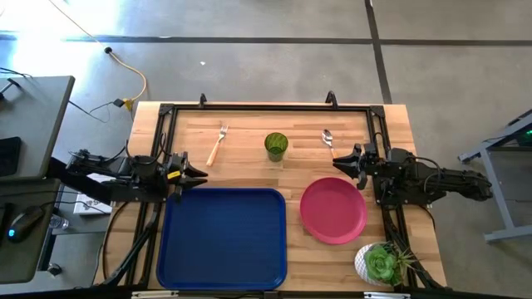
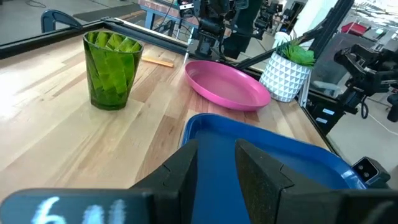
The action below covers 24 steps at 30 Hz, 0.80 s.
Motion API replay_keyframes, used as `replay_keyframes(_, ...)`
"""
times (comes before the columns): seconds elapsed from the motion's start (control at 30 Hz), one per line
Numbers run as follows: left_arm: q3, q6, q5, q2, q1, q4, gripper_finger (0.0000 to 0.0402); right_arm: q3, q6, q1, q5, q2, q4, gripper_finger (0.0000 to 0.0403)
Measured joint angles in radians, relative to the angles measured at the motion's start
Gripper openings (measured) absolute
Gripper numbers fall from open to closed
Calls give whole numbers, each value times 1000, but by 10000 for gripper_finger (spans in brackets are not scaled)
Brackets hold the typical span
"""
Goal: Pick and place plate/cup/fork/spoon on tray
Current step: Put the orange fork on the blue tray
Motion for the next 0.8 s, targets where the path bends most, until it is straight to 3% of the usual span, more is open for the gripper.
replay_keyframes(0.8, 0, -213, -23, 0, 0, 9, 99, 0, 36, 0, 51, 0, 4, 87)
